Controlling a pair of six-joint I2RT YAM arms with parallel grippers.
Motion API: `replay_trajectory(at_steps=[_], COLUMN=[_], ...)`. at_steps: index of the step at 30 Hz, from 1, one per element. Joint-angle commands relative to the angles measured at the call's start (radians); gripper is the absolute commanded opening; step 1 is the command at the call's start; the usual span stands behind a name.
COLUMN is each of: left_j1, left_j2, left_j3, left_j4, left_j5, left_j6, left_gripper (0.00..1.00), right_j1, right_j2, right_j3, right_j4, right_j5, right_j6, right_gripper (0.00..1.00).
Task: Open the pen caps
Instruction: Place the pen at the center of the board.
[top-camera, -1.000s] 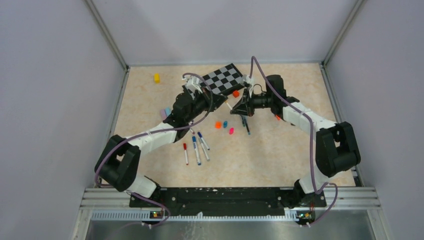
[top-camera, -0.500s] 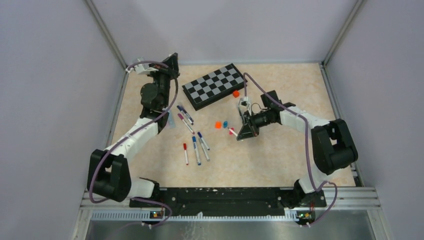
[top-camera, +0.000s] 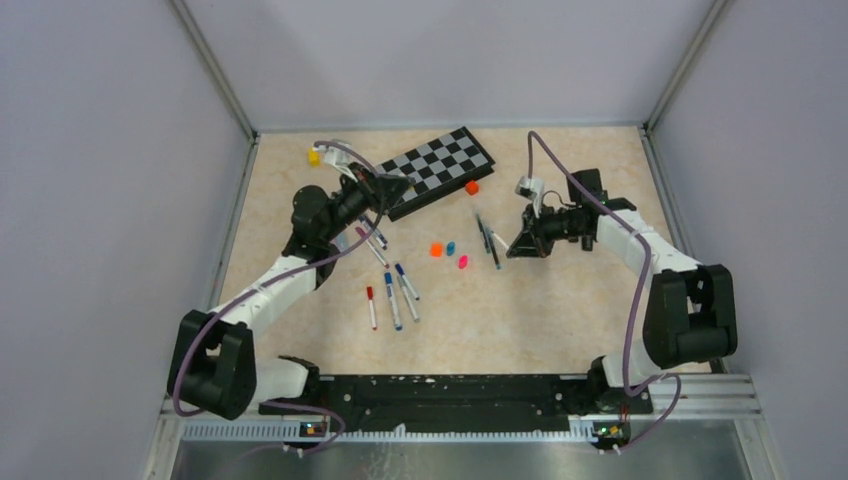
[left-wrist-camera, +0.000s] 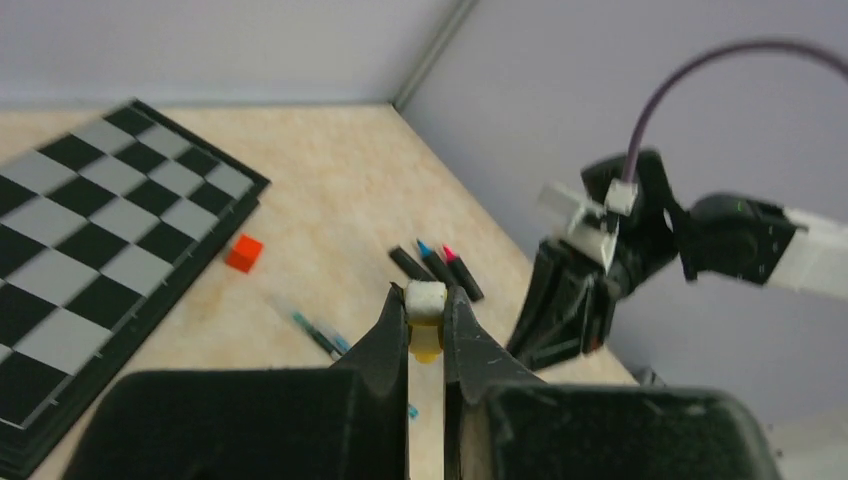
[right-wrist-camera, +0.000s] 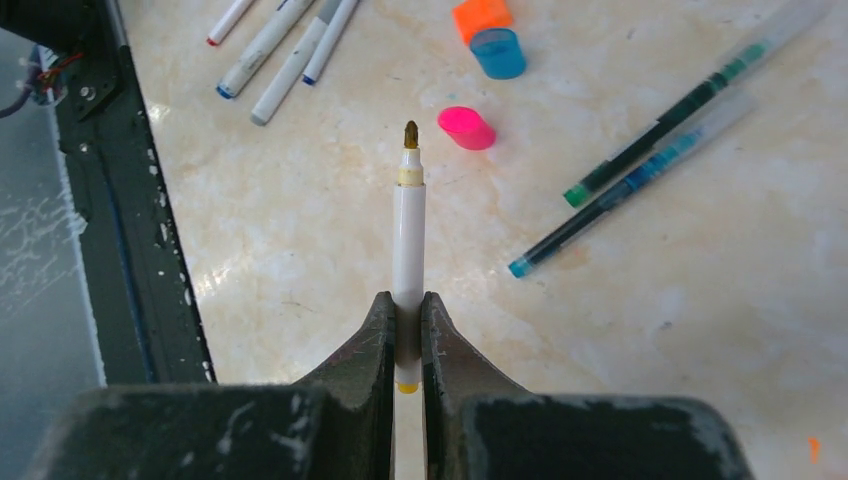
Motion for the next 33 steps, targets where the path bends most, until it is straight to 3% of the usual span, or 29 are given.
replay_trajectory(at_steps=[1,7,21,33], left_j1=[-0.071,-0.262,-0.442,-0.583], left_j2=[-0.068,-0.082,0.125,0.420], left_j3=[-0.032,-0.032,0.005,0.262], left_j4=[-0.166,-0.374,-0.378,-0.619], left_j5=[0.182,-0.012,-0.170,-0.371], left_j6=[0.076,0.265,0.274,0.362], left_gripper=[0.00,0.00,0.01,0.05], right_j1=[-0.041,-0.105,-0.206,-0.352], right_j2=[-0.047,-0.039,-0.017,0.008], right_j3=[0.032,0.029,0.016,0.017], right_j4=[-0.004,-0.002,0.065,0.131], right_j5=[0.066,0.077,0.178,0.332], right_j6=[-0.050,-0.045,0.029,0.147], right_gripper=[0.00,0.00,0.00,0.00])
